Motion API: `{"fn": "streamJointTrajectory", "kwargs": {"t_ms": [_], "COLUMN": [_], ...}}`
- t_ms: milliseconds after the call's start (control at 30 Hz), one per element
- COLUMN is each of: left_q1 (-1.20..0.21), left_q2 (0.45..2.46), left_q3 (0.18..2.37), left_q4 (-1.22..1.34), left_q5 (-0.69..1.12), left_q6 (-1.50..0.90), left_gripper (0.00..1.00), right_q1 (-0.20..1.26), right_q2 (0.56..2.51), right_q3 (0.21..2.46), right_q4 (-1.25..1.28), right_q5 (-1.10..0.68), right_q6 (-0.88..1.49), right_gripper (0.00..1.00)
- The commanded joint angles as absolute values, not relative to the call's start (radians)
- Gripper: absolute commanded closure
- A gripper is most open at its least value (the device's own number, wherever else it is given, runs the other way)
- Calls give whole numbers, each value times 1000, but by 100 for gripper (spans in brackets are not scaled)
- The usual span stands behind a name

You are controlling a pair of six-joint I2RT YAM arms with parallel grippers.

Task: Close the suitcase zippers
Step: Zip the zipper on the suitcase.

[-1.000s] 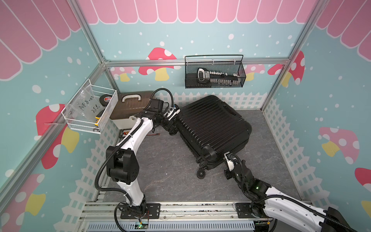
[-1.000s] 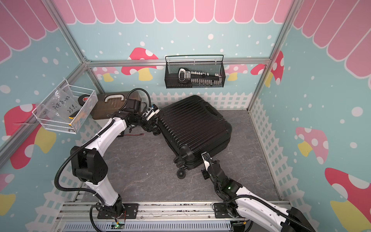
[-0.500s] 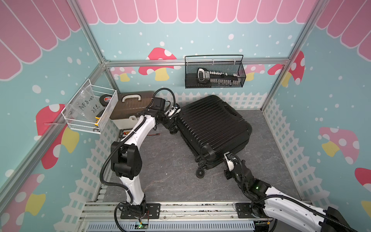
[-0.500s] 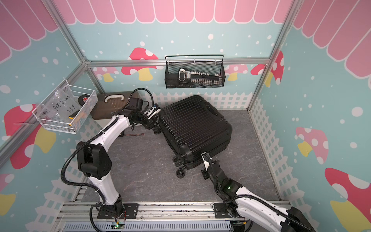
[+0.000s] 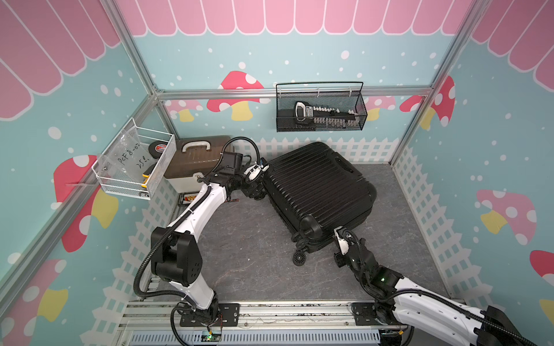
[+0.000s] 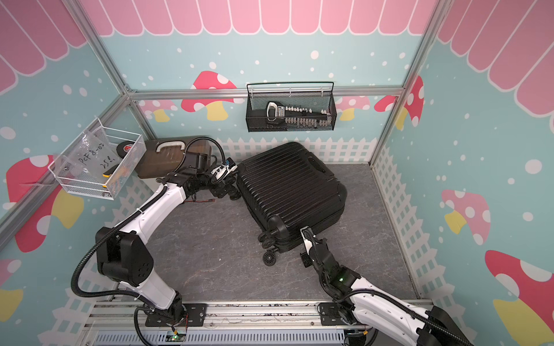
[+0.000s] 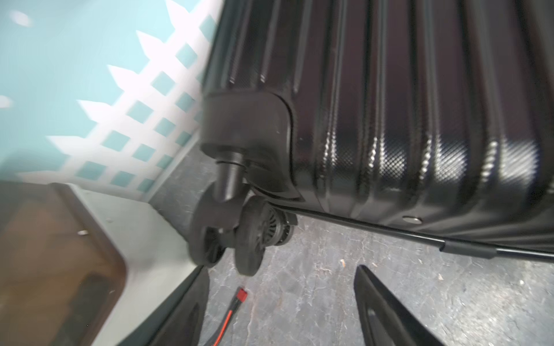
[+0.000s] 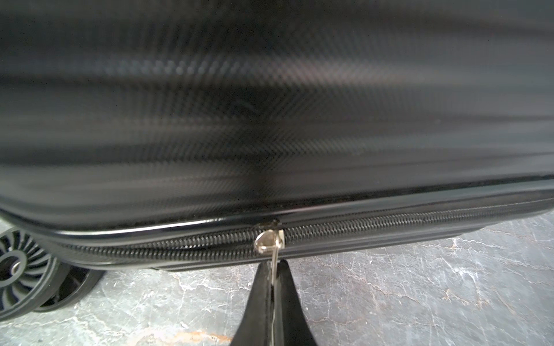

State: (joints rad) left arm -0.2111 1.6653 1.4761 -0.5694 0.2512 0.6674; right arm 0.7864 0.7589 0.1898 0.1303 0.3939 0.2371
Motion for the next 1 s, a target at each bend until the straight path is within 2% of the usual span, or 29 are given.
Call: {"fn": "streamJointTrajectory", "kwargs": {"t_ms": [0, 233, 500, 600, 700, 733, 833, 967], "left_q1": [-196, -166, -156, -157, -156, -156, -156, -156], "left_q2": [1683, 1831, 1952, 1981, 1982, 1977, 1934, 1823], "left_q3": [1494, 1667, 1780, 1812, 1824, 1820, 1778, 1669], "left_q4": [-533, -721, -789, -807, -823, -824, -825, -827], "left_q5": [235, 338, 346, 355, 347, 335, 306, 269], "left_q6": [704, 751, 769, 751, 708, 693, 632, 523], "left_gripper": [22, 21, 24, 33, 61, 67, 71, 71], "right_q1": [784, 784, 784, 784, 784, 784, 784, 784], "right_q2": [758, 765, 764, 766, 770, 771, 775, 777], "right_q3": [198, 199, 198, 199, 202, 202, 205, 211], "right_q4": [140, 140, 140, 139, 140, 138, 139, 139], "right_q5": [417, 416, 416, 416, 414, 413, 410, 406], "right_q6": [244, 242, 245, 245, 245, 245, 239, 229], "right_gripper": [100, 100, 100, 100, 100, 100, 100, 100]}}
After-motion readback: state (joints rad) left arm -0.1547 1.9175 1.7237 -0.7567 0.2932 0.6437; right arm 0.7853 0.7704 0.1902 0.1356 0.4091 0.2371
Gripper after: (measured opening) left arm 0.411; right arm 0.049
